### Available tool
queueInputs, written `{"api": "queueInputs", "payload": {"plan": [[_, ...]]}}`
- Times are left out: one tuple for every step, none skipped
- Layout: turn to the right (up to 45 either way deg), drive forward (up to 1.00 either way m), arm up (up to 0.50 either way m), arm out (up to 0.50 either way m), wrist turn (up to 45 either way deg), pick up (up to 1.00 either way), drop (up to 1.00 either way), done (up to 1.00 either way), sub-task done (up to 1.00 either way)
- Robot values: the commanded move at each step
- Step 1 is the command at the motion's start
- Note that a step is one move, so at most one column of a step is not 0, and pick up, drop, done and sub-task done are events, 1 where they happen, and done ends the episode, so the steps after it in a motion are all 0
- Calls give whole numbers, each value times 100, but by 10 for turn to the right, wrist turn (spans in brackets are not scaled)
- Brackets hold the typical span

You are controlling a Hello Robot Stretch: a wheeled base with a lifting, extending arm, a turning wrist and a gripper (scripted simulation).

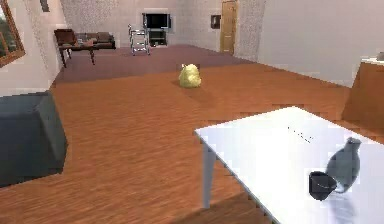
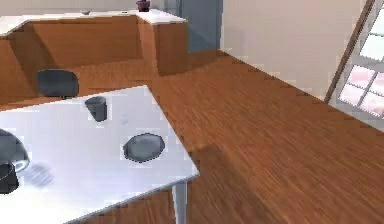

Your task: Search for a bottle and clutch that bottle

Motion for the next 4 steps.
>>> {"api": "queueInputs", "payload": {"plan": [[450, 0, 0, 0, 0, 0, 0, 0, 0], [180, 0, 0, 0, 0, 0, 0, 0, 0], [0, 30, 0, 0, 0, 0, 0, 0, 0], [-450, 0, 0, 0, 0, 0, 0, 0, 0]]}}
